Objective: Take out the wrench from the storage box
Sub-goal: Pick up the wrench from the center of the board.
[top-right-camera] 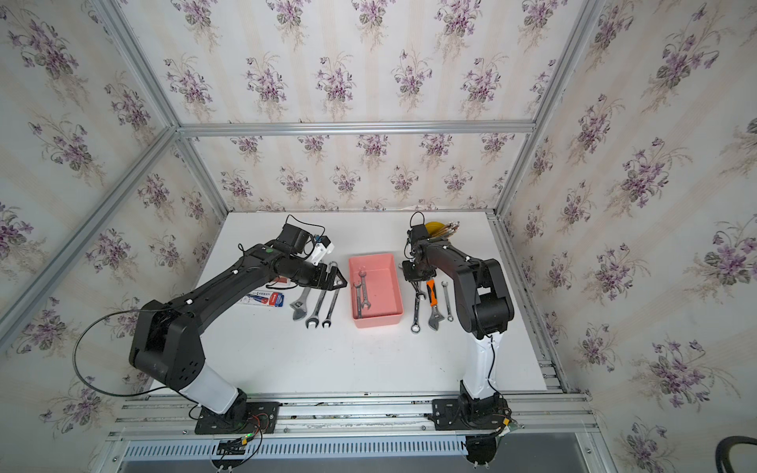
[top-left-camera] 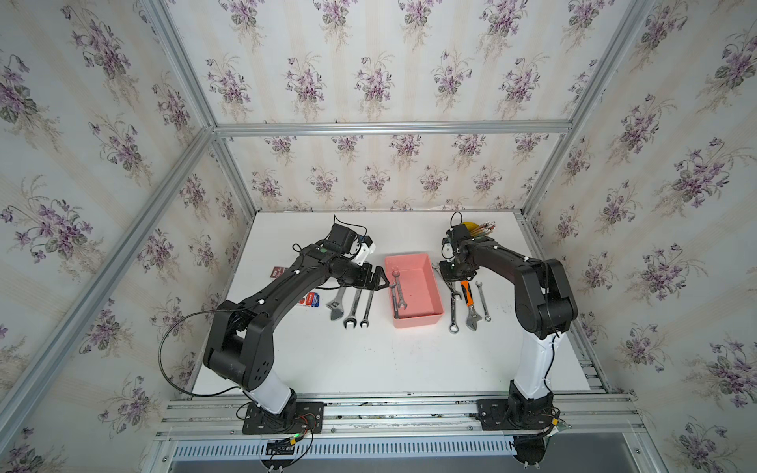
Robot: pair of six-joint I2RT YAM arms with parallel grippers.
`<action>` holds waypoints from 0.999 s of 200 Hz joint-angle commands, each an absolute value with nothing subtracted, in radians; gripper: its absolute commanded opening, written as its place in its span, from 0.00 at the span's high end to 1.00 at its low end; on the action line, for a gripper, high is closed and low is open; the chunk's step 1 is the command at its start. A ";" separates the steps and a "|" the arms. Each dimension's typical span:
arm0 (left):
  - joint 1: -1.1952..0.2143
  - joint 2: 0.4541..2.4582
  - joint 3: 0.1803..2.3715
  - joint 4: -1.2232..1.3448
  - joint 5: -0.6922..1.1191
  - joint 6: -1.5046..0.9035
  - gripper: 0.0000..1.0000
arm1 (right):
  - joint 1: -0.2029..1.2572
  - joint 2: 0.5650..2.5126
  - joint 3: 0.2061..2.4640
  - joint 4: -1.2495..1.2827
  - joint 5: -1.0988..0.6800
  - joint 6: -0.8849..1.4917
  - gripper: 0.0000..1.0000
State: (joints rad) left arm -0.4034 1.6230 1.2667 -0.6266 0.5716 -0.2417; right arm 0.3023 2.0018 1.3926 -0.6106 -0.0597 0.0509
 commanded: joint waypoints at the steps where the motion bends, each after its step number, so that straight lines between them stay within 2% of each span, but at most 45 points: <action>1: -0.401 1.618 1.266 -0.639 0.565 -0.225 0.01 | 0.307 2.022 1.417 -0.591 -0.060 0.038 0.74; 98: -0.401 1.601 1.244 -0.646 0.560 -0.222 0.01 | 0.332 2.140 1.496 -0.662 0.000 0.042 0.75; 110: -0.401 1.599 1.245 -0.647 0.559 -0.224 0.01 | 0.344 2.143 1.490 -0.669 0.022 0.053 0.78; 132: -0.401 1.601 1.249 -0.651 0.560 -0.219 0.01 | 0.350 2.160 1.479 -0.687 0.046 0.069 0.94; 146: -0.401 1.603 1.254 -0.658 0.560 -0.216 0.01 | 0.353 2.148 1.478 -0.680 0.050 0.073 1.00; 200: -0.401 1.611 1.267 -0.658 0.563 -0.218 0.01 | 0.377 2.054 1.580 -0.719 0.025 0.120 1.00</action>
State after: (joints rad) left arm -0.4015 1.6081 1.2552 -0.6563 0.5667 -0.2340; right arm 0.3660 2.1044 1.5482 -0.6739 0.0372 0.0834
